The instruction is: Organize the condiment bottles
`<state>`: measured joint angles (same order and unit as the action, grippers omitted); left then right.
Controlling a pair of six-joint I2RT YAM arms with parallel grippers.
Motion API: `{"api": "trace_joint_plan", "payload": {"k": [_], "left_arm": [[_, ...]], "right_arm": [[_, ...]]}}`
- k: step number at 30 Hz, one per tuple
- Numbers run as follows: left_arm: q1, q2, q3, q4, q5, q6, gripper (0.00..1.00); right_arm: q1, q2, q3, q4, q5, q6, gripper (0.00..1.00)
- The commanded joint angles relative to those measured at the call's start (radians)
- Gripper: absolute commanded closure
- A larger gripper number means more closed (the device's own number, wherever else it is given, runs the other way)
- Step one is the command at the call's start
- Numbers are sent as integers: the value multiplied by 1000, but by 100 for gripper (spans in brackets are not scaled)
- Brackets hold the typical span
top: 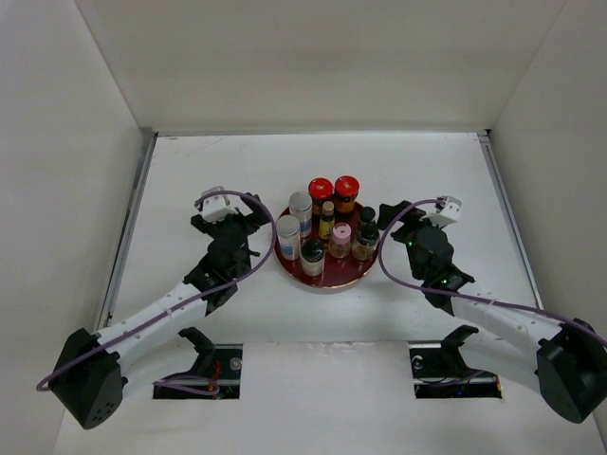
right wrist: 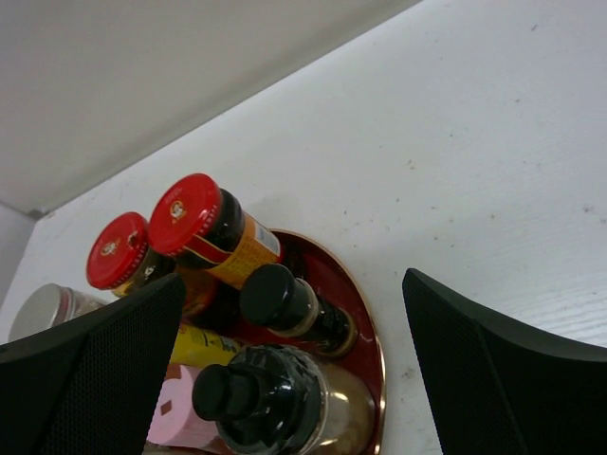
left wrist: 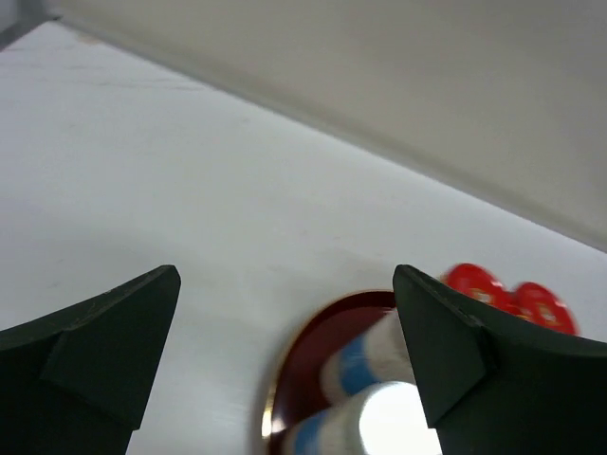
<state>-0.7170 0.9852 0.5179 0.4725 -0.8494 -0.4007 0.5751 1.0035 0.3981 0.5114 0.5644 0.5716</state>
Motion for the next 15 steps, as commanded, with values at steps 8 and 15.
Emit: {"api": "trace_joint_plan", "payload": {"k": [8,15], "left_arm": [[167,-134,-62,-397,75,-305,0],[143,-99,-12,-410,92,-283,0]], "right_arm": [[-1,-22,39,10,112,-55,0],[-1,26,61,9,106,-81,0]]}}
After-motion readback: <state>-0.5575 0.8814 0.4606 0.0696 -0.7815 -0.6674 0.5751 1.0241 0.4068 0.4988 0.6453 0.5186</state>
